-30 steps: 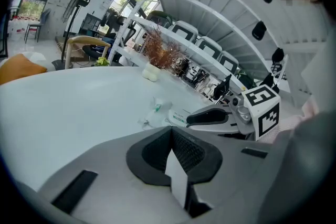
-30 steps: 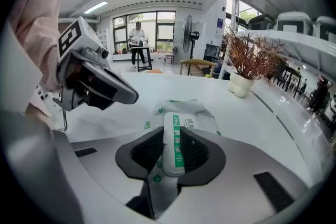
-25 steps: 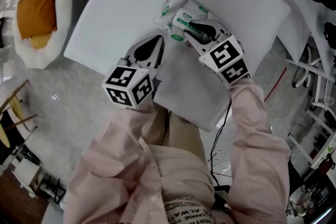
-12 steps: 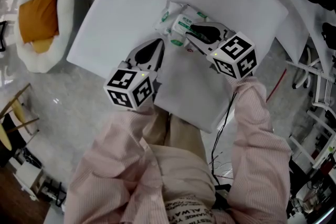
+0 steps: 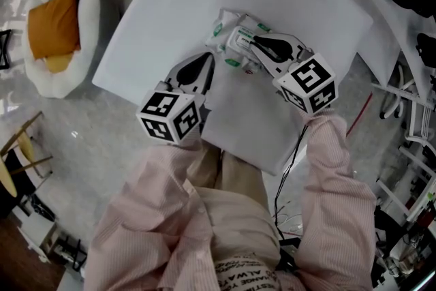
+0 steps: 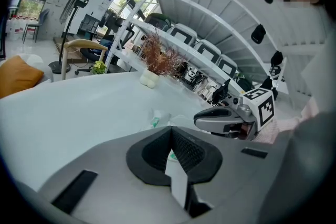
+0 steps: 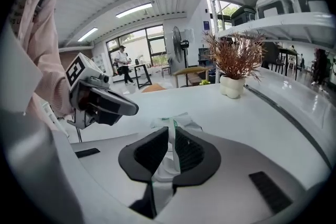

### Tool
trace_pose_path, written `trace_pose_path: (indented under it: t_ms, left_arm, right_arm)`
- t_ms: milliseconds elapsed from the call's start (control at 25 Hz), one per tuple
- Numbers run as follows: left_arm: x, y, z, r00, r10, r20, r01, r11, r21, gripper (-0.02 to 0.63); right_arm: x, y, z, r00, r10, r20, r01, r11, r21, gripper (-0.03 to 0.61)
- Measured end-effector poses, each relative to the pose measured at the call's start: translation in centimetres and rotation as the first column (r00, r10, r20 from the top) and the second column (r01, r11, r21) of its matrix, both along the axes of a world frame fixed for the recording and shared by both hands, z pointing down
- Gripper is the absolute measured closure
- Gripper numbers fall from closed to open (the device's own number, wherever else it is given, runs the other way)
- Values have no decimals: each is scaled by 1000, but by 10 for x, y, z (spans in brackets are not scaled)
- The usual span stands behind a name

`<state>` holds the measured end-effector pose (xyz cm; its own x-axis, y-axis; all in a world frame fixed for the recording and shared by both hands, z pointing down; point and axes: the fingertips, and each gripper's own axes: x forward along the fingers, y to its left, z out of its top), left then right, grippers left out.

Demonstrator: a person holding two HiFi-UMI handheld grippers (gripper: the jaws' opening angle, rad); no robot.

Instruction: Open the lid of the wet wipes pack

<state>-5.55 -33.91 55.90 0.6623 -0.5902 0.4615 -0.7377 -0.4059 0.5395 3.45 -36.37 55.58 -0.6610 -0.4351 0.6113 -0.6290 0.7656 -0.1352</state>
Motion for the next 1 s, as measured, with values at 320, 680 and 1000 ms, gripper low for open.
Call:
trace_pose_path:
  t_ms: [320, 680, 1000]
  left_arm:
    - [4, -8, -4, 1000, 6, -5, -6, 1000, 5, 617]
    - [7, -9, 1, 1000, 12, -12, -12, 1000, -8, 617]
    - [12, -4, 17, 1000, 14, -25, -15, 999, -34, 617]
  right_arm:
    - [12, -19, -7, 999, 47, -21, -46, 998, 42, 555]
    - [27, -43, -4, 989, 147, 23, -148, 988, 49, 559]
    - [41, -61, 12, 964, 248, 92, -250, 968, 9, 558]
